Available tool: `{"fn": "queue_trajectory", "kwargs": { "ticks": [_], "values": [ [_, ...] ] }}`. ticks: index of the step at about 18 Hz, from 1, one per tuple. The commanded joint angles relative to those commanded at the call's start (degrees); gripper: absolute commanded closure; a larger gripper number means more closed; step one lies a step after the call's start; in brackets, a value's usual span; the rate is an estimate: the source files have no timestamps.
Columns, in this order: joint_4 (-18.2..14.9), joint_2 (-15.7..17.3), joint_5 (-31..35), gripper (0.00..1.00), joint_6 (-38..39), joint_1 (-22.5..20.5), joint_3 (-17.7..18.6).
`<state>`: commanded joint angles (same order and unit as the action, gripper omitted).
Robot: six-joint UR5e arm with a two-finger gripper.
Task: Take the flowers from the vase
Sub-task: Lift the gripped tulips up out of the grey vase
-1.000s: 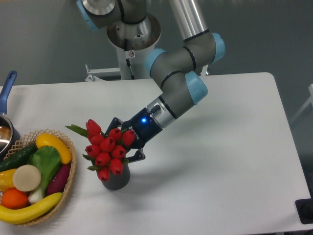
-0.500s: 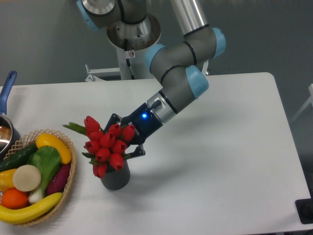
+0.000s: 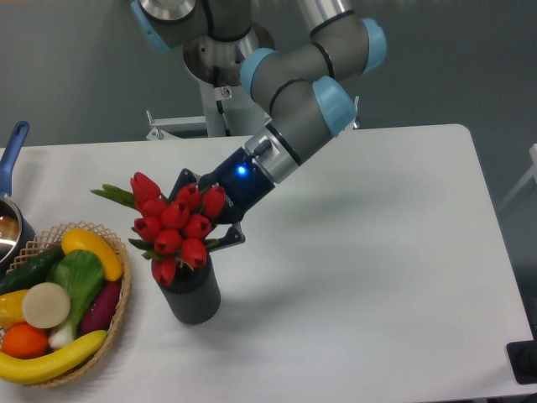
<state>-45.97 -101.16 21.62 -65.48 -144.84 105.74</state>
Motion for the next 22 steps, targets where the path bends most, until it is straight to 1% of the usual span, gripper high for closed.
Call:
{"fn": "queue_trajectory", "kwargs": {
  "ticks": [3, 6, 9, 11, 16, 22],
  "values": [
    [-0.09, -0.09, 0.00, 0.65, 0.18, 0.00, -0.97],
    [-0.09, -0.09, 0.00, 0.65, 2.02, -0.17, -2.46],
    [-0.09, -0.17, 0.44, 0.65, 5.71, -0.35, -5.79],
    [-0.09, -0.09, 0.44, 0.65, 6.77, -0.79, -7.03],
    [-0.09, 0.70, 0.70, 0.65, 7.56, -1.76, -8.35],
    [-0.26, 3.77, 1.14, 0.65, 10.19, -2.29, -8.88]
  ]
}}
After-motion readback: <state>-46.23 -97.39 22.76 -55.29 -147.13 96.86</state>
